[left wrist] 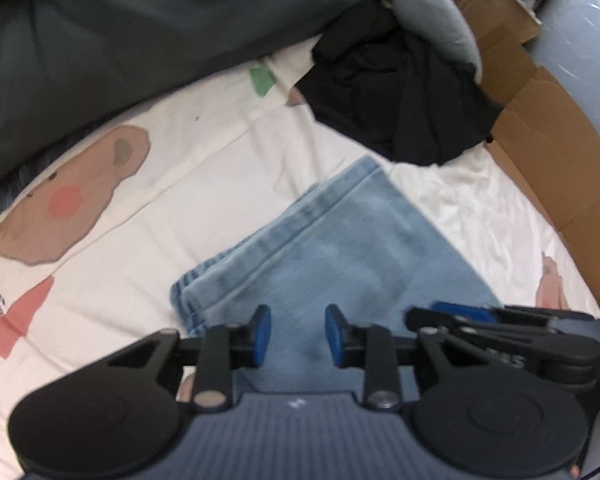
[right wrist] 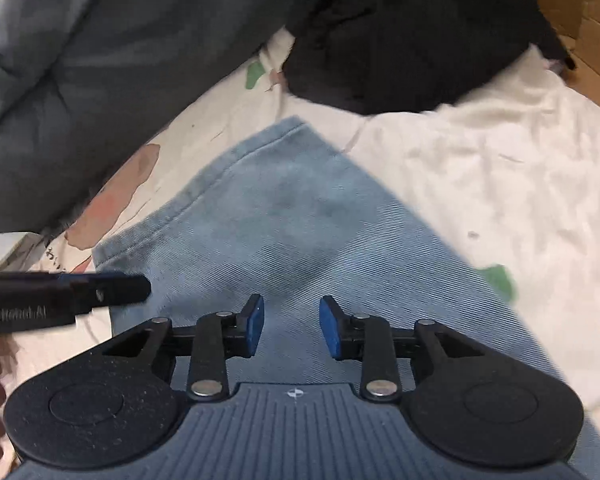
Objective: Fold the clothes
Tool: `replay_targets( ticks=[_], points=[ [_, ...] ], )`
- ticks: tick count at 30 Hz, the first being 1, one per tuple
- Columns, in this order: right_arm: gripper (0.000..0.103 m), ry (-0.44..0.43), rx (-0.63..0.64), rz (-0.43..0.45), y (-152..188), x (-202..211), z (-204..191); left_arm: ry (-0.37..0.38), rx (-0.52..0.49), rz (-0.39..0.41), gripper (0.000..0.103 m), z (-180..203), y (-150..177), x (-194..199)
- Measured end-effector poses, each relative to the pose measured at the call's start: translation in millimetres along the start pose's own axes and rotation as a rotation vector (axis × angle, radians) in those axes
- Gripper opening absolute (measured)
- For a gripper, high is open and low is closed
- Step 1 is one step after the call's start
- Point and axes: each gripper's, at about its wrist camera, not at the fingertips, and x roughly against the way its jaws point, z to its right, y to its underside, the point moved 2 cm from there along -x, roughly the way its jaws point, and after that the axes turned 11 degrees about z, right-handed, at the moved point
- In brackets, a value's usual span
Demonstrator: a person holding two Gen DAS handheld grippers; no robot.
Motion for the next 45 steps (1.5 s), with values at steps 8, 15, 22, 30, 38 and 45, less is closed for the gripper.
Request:
replay_targets(
  ticks=[8, 15, 22, 30, 38, 45],
  points=[
    [0.041, 0.058, 0.156, -0.066, 2, 57, 46, -0.003, -0.034, -0.003, 0.035, 16, -2, 1],
    [0.042, 0.072, 0.129, 0.001, 1, 93, 81, -0.005, -0.075, 0.012, 0.035, 29, -15, 4],
    [0.048, -0.003, 0.077, 0.103, 29, 126, 80, 0.040, -0.167, -0.022, 0.046, 49, -12, -12],
    [0.048, 0.099, 0.033, 0.176, 84, 126, 85, 0.037, -0.227, -0.054, 0.045, 57, -3, -36],
    [0.048, 0.238, 0.020, 0.134, 117, 116, 111, -0.037, -0.284, -0.052, 0.045, 56, 1, -54],
    [0.048, 0.344, 0.023, 0.067, 155, 132, 134, -0.068, -0.257, -0.065, 0.045, 55, 2, -61]
  ],
)
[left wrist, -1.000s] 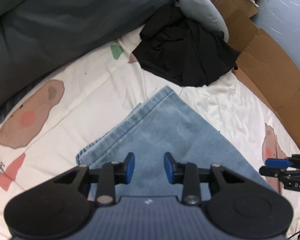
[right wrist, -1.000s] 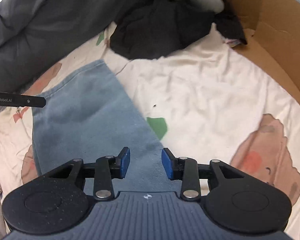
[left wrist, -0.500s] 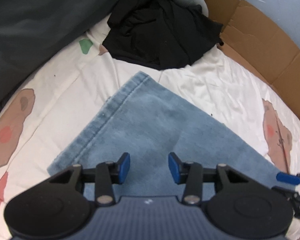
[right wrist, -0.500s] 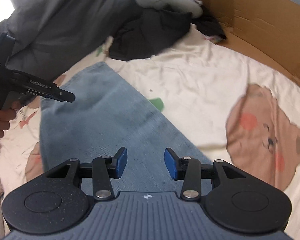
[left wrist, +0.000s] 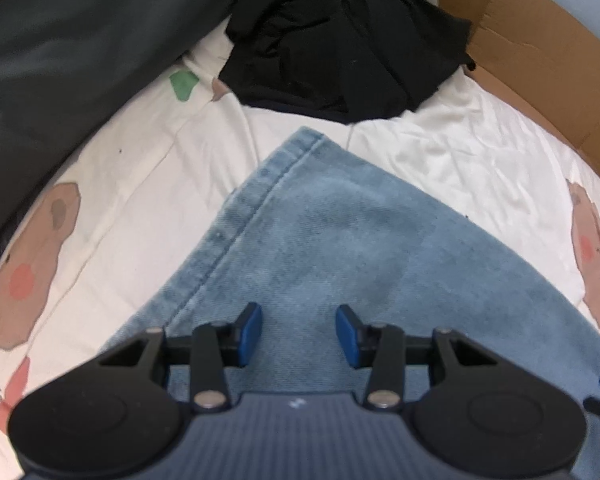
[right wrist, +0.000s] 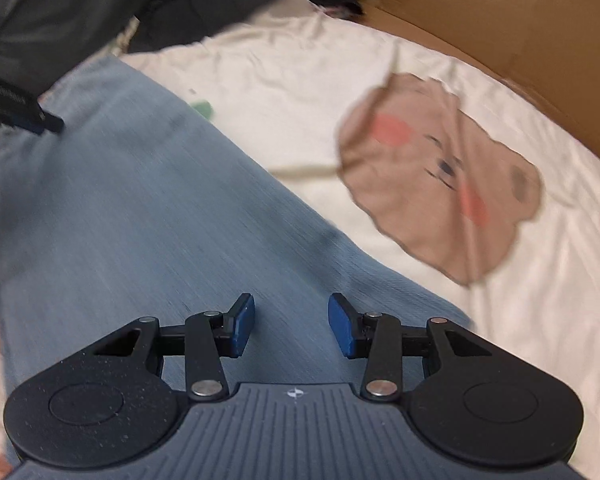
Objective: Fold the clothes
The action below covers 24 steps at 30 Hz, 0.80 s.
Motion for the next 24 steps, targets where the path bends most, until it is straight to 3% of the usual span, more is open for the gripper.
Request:
replay_targets(
  ticks=[13, 14, 15, 17, 21, 24],
  points=[
    [0.048, 0.113, -0.078, -0.032, 31, 23, 33, -0.038, 0.034, -0.041, 0.046, 1, -2, -4],
    [0.053, 0.132, -0.096, -0.036, 34, 25, 36, -0.039, 0.038, -0.043, 0.047, 0, -2, -4],
    [0.064, 0.151, -0.117, -0.041, 38, 28, 42, -0.041, 0.038, -0.046, 0.047, 0, -2, -4],
    [0.069, 0.149, -0.175, -0.039, 46, 33, 55, -0.050, 0.022, -0.051, 0.047, 2, -2, -4],
    [0.065, 0.165, -0.223, -0.001, 50, 47, 60, -0.070, 0.014, -0.062, 0.047, 5, -2, -4],
    [0.051, 0.162, -0.215, 0.029, 46, 52, 51, -0.082, 0.033, -0.059, 0.048, 5, -2, -3]
  ],
)
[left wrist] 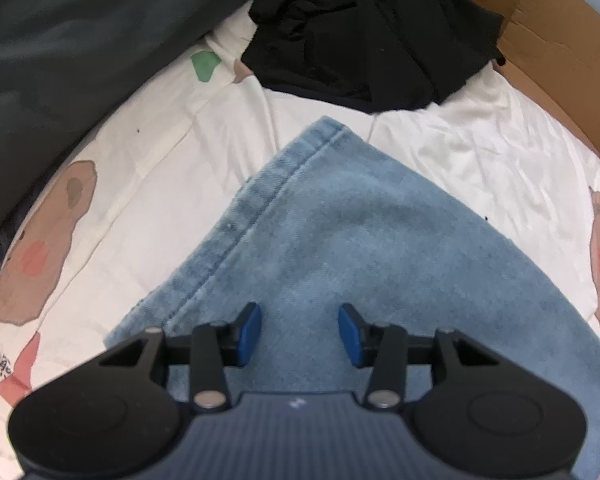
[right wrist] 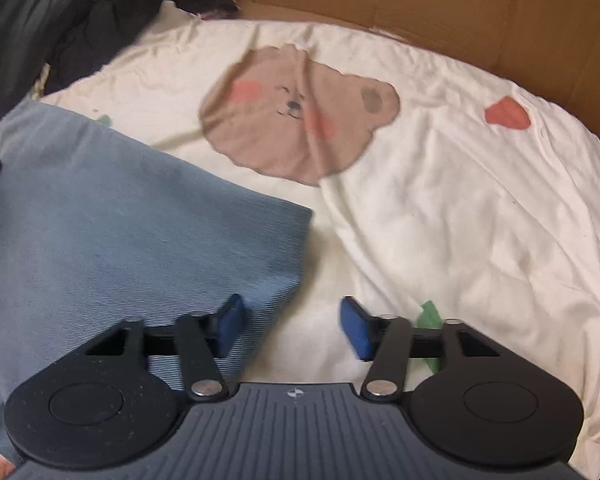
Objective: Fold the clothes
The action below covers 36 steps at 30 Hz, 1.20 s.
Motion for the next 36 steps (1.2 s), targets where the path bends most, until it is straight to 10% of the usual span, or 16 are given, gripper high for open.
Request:
replay_targets(
  ticks=[4, 36],
  points=[
    [0.038, -0.026, 0.036, 0.012, -7, 0, -14, -0.004, 0.043, 0.001, 0.048, -3, -1, 0],
    [0.030, 0.002, 0.114, 0.043, -5, -19, -33, 0.031, 0.053, -0.009, 0.047, -10, -2, -2]
  ],
)
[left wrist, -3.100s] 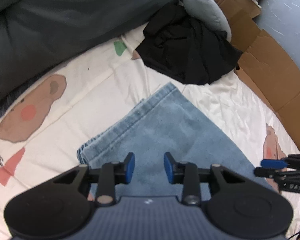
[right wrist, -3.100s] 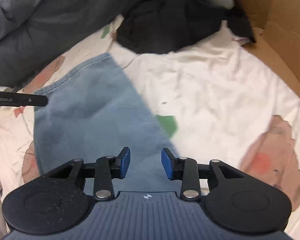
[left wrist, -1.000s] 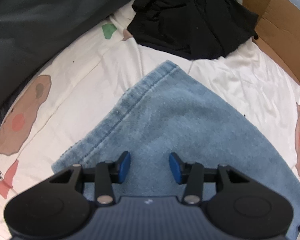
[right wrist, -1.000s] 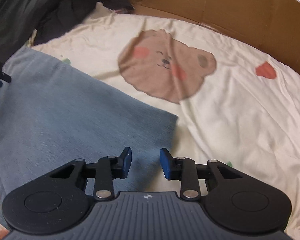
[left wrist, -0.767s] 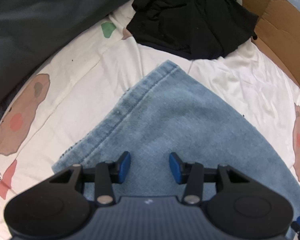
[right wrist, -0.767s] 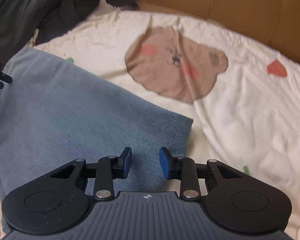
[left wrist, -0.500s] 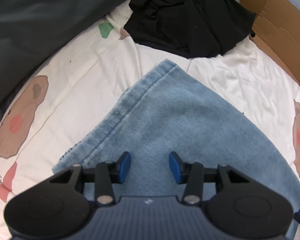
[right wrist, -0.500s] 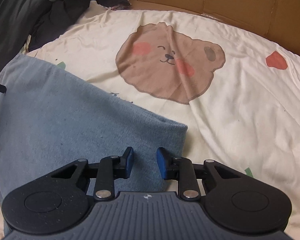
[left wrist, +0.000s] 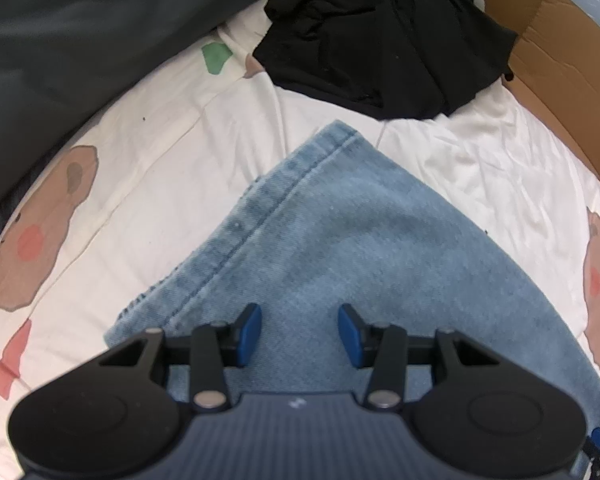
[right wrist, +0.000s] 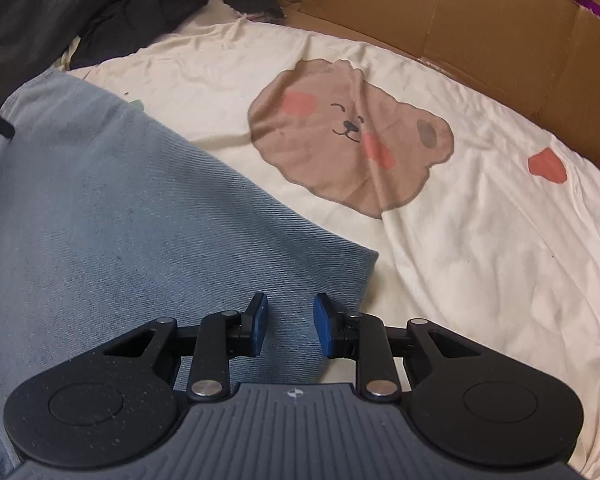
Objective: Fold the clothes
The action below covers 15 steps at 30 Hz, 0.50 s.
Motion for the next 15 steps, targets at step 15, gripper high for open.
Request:
replay_targets(
  ticks=[15],
  points=[
    [0.016, 0.045, -0.025, 0.056, -16, 5, 14, -0.002, 0.022, 0.005, 0.047, -1, 0, 2]
  ],
)
